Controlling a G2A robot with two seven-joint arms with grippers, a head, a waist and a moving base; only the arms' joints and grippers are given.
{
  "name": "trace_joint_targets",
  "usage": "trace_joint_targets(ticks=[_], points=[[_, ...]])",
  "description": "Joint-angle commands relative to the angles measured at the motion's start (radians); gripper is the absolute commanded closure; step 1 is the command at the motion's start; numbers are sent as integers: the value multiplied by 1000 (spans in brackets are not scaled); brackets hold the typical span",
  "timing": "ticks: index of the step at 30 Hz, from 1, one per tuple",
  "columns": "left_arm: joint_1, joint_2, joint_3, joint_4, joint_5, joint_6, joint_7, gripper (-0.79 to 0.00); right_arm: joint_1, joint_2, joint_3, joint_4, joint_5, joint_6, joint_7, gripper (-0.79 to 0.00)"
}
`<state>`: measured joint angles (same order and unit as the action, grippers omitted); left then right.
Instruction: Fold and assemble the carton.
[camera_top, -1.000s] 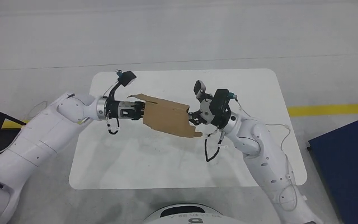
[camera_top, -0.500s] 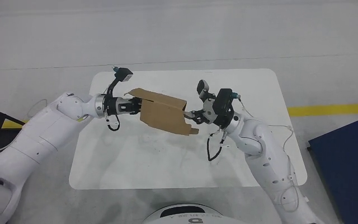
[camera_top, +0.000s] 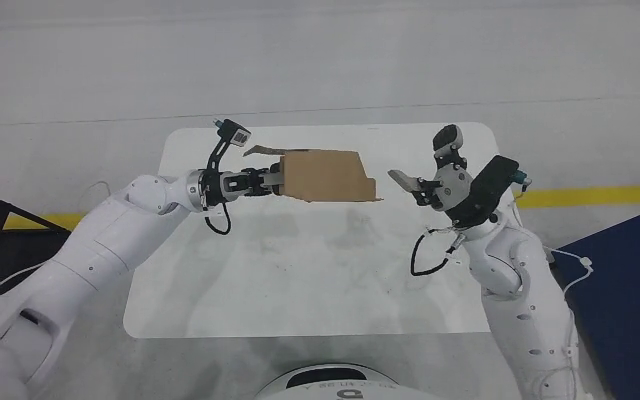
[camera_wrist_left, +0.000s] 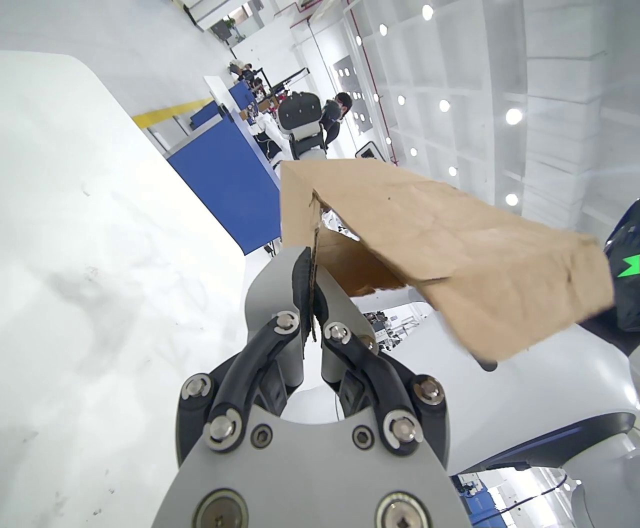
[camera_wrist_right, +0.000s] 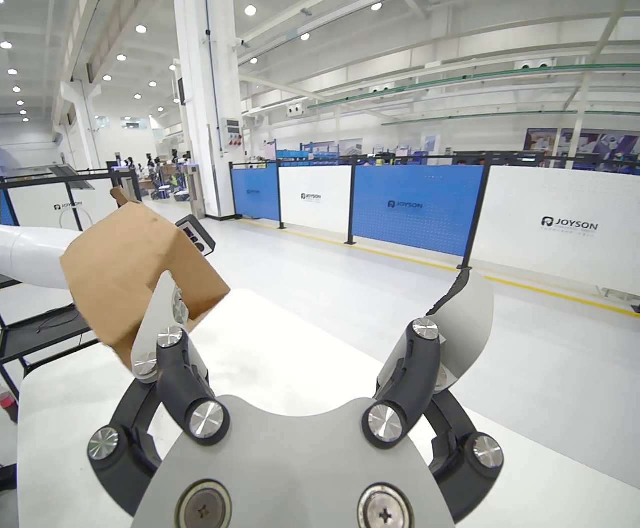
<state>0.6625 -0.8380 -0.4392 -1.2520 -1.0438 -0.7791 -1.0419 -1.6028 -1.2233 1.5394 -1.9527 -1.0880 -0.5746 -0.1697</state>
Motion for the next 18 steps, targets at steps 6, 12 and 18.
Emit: trace_joint_targets(ticks=[6, 12, 18], points=[[-6, -18, 2, 10, -11, 27, -27, 0, -10, 0, 2, -12, 11, -5, -22, -785], [-6, -18, 2, 10, -11, 27, -27, 0, -23, 3, -26, -12, 60, -84, 26, -785], [48, -11, -54, -11, -2, 29, -3, 0, -20, 18, -29, 5, 122, -229, 150, -785]])
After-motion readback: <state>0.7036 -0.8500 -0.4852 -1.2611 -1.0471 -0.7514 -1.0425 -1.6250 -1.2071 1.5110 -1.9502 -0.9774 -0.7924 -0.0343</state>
